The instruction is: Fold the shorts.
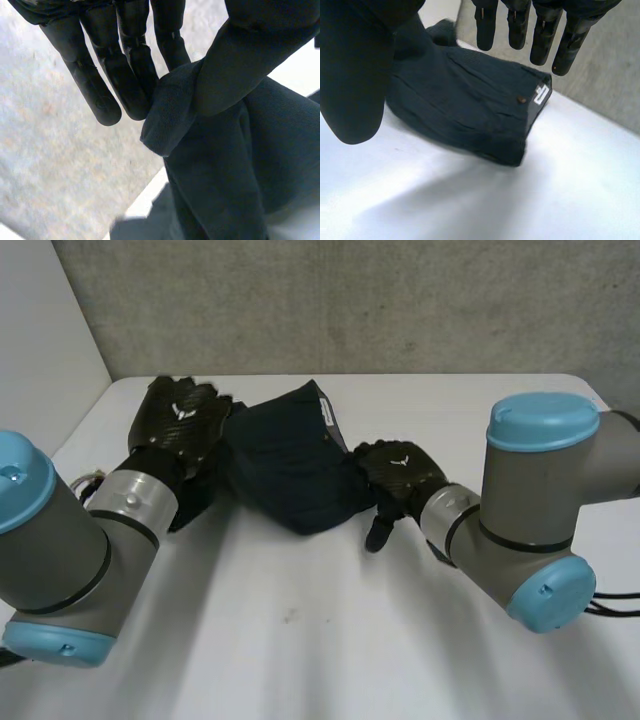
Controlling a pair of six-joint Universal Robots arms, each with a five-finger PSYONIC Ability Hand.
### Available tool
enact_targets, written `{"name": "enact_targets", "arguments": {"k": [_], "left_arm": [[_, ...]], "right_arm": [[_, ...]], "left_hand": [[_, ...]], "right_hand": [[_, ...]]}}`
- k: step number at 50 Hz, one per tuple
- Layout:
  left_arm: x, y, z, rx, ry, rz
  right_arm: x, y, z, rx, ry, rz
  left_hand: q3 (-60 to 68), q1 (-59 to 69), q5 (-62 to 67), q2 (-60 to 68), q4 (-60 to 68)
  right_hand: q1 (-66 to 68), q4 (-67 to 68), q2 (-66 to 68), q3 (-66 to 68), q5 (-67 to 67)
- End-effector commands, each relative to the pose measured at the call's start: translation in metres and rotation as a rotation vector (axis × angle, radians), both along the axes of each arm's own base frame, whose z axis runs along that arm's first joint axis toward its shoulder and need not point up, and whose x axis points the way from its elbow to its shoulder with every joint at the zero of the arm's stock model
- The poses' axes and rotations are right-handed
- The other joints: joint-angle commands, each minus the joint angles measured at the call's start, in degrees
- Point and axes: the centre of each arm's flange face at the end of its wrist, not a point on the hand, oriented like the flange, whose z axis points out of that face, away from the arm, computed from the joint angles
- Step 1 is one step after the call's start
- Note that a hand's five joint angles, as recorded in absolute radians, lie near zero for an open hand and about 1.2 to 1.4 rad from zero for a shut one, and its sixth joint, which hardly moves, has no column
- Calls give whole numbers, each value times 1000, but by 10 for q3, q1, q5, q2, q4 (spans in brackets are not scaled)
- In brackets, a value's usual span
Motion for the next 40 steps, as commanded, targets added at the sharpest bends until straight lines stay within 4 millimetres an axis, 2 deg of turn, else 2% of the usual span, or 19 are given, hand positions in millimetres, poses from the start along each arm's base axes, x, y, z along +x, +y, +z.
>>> {"name": "enact_targets", "arguments": {"k": [1,4,10,19,21,22,23,25,29,30,32,33,34,36,37,40], "left_arm": [[-9,16,50,-130,26,-34],[-9,22,66,-153,45,-40],[-13,34,80,-173,66,-53],[-16,49,101,-219,111,-54],[-15,51,105,-227,118,-54],[-13,53,109,-237,123,-53],[-12,53,111,-243,127,-52],[-11,53,112,-246,128,-49],[-6,47,110,-243,121,-26],[-2,42,108,-239,113,-7],[5,35,105,-232,102,22],[11,28,101,-218,88,49],[14,26,98,-209,80,59],[22,21,94,-190,69,84],[27,19,90,-173,58,99],[34,19,79,-128,30,115]], "right_arm": [[0,4,0,156,-203,-82],[3,5,-4,167,-237,-105],[15,3,-12,89,-267,-156],[29,-25,-37,35,-285,-222],[30,-27,-39,34,-282,-225],[32,-28,-38,34,-292,-217],[32,-27,-38,33,-294,-212],[30,-29,-34,25,-299,-211],[24,-29,-5,-35,-301,-173],[19,-27,20,-106,-294,-139],[11,-25,55,-215,-273,-101],[0,-24,81,-308,-232,-84],[-7,-24,93,-352,-192,-80],[-22,-22,108,-412,-87,-71],[-33,-17,121,-467,32,-61],[-50,-8,138,-518,250,-40]], "left_hand": [[115,142,147,116,115],[115,142,147,116,115],[115,142,147,116,115],[115,142,147,116,115],[115,142,147,116,115],[115,142,147,116,115],[115,142,147,116,115],[115,142,147,116,115],[115,142,147,116,115],[115,142,147,116,115],[115,142,147,116,115],[115,142,147,116,115],[115,142,147,116,115],[115,142,147,116,115],[115,142,147,116,115],[115,142,147,116,115]], "right_hand": [[-19,-36,-27,-23,-42],[-19,-36,-27,-23,-42],[-19,-36,-27,-23,-42],[-13,-31,-22,-17,-37],[121,103,112,117,97],[426,409,418,422,403],[647,630,639,643,624],[681,664,673,677,658],[681,664,673,677,658],[681,664,673,677,658],[681,664,673,677,658],[681,664,673,677,658],[681,664,673,677,658],[681,664,673,677,658],[681,664,673,677,658],[681,664,673,677,658]]}}
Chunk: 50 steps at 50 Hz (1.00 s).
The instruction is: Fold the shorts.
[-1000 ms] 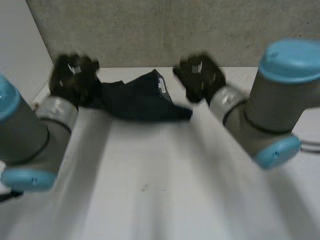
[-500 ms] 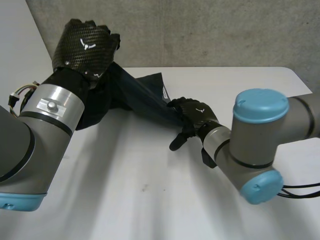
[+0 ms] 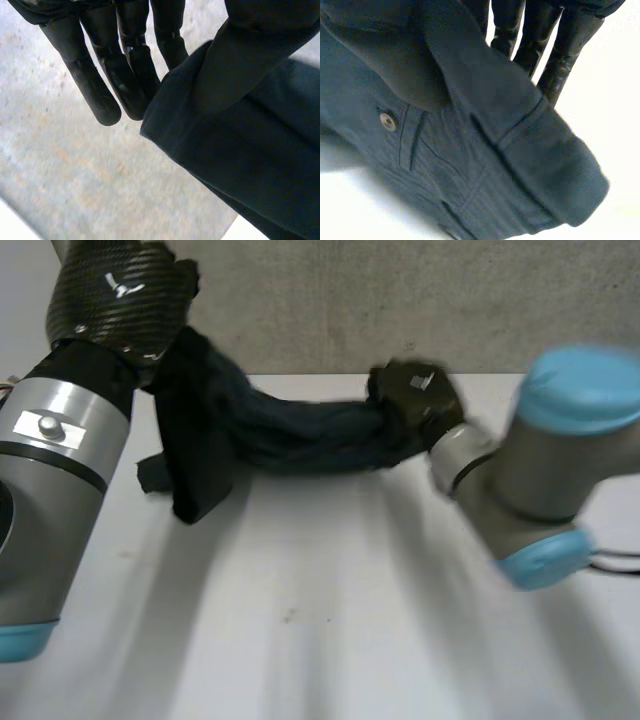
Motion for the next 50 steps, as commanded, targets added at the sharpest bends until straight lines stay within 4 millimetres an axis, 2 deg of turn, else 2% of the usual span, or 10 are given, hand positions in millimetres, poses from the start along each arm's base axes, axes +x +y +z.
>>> {"name": "enact_targets", "arguments": {"k": [1,6,10,21,27,30,34,38,45,50], "left_arm": [[25,-10,-29,125,-65,78],[28,5,-62,263,-138,55],[32,20,-86,380,-197,40],[39,45,-120,584,-312,18],[38,43,-131,631,-438,12],[32,31,-128,574,-488,8],[14,-1,-127,481,-465,14],[-12,-43,-132,375,-415,13],[-66,-93,-161,281,-392,-26],[-90,-125,-183,243,-377,-30]], "right_arm": [[-49,22,63,-202,474,-24],[-55,44,58,-85,598,46],[-59,58,40,45,665,97],[-74,97,-38,349,893,271],[-81,106,-49,395,952,326],[-79,102,-47,377,944,320],[-70,80,-45,330,908,277],[-57,42,-46,266,813,188],[-39,0,-75,201,772,151],[-27,-31,-99,98,758,94]], "left_hand": [[115,142,147,115,115],[115,142,147,115,115],[115,142,147,115,115],[115,142,147,115,115],[115,142,147,115,115],[115,142,147,115,115],[115,142,147,115,115],[115,142,147,115,115],[115,142,147,115,115],[115,142,147,115,115]], "right_hand": [[242,119,123,124,144],[242,119,123,124,144],[242,119,123,124,144],[242,119,123,124,144],[242,119,123,124,144],[242,119,123,124,144],[242,119,123,124,144],[242,119,123,124,144],[242,119,123,124,144],[242,119,123,124,144]]}}
